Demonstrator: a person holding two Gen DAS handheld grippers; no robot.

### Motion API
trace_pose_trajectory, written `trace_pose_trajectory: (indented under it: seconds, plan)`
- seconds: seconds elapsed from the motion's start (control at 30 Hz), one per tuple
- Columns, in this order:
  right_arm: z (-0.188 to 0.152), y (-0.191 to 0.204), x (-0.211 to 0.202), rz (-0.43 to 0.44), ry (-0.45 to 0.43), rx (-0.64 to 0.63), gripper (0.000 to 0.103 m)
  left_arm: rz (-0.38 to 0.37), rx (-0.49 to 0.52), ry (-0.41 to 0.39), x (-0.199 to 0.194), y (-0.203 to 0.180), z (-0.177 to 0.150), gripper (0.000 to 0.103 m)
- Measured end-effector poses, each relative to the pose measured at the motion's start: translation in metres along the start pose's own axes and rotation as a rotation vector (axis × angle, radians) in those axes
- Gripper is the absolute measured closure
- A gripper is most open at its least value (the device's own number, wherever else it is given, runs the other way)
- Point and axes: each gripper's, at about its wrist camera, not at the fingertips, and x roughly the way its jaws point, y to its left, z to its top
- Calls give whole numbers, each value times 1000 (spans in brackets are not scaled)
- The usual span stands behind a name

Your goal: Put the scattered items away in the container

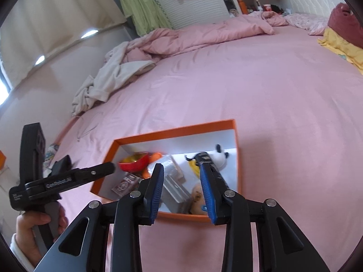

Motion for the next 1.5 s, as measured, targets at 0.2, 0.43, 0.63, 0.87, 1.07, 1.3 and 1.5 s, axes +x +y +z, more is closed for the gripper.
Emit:
trace_pose_trajectory:
  seconds: [0.2, 0.43, 0.63, 0.87, 1.07, 1.3, 1.5]
  plan:
    - [-17, -3, -21, -61, -4, 26, 53, -40, -44, 8, -18, 8, -19, 48]
    - [-58, 19, -35, -146, 16, -90, 50, -96, -8, -34, -43, -14, -60, 35]
    - [-90, 11, -31, -228, 72, -74, 50, 47, 192, 29, -29, -55, -97, 35]
    - [-88, 1, -36, -275, 59, -56, 49, 134, 256, 60, -14, -62, -108, 35]
    - [-87, -1, -37, -269, 57, -36, 48, 119, 228, 59, -15, -57, -110, 35]
    - [-86, -2, -36, -263, 65, -23, 48, 126, 241, 71, -12, -61, -112, 35]
    - [-88, -1, -35, -263, 71, -26, 48, 123, 226, 77, -11, -58, -111, 35]
